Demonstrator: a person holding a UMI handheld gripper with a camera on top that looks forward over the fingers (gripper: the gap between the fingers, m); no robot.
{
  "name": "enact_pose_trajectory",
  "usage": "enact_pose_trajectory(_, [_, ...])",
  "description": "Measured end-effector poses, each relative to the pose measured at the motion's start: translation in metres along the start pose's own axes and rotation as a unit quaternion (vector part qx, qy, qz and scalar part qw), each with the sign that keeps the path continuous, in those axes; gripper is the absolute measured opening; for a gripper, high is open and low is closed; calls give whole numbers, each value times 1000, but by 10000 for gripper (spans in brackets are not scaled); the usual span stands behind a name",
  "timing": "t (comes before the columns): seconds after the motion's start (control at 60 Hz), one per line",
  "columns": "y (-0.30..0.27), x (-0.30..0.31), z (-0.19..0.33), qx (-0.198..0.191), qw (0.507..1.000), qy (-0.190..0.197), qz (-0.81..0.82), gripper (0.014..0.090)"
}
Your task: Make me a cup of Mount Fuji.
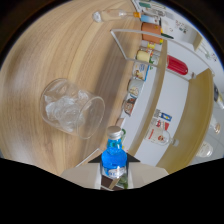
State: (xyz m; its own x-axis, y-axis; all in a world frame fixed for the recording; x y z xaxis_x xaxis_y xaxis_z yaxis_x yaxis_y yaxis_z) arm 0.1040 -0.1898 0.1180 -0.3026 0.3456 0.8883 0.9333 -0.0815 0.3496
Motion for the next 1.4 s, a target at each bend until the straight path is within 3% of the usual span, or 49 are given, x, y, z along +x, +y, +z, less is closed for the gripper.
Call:
enact_pose_trajectory(0.217, [4, 39, -31, 47, 968, 19, 245, 361])
enact_pose_trajectory(0.417, [36, 87, -75, 133, 820, 33, 556, 361])
enact_pose_trajectory(0.517, [70, 73, -75, 121, 735, 16, 667, 361])
enact_pose_trajectory(0.533, [75, 69, -74, 119, 720, 13, 684, 315])
enact_pose_trajectory(0.55, [81, 65, -72, 116, 705, 11, 700, 361])
enact_pose_trajectory(0.6, [98, 47, -64, 104, 668, 3, 736, 362])
enact_pose_trajectory(0.833, [142, -74, -8, 12, 594, -59, 802, 359])
enact_pose_trajectory(0.967, [145, -115, 15, -4, 594, -87, 799, 360])
enact_pose_trajectory(1.25, [129, -145, 28, -10, 596, -146, 790, 363])
enact_pose_trajectory(1.333, [127, -158, 27, -34, 605, -171, 777, 368])
enact_pose_trajectory(1.4, [128, -159, 26, -36, 605, -169, 777, 368])
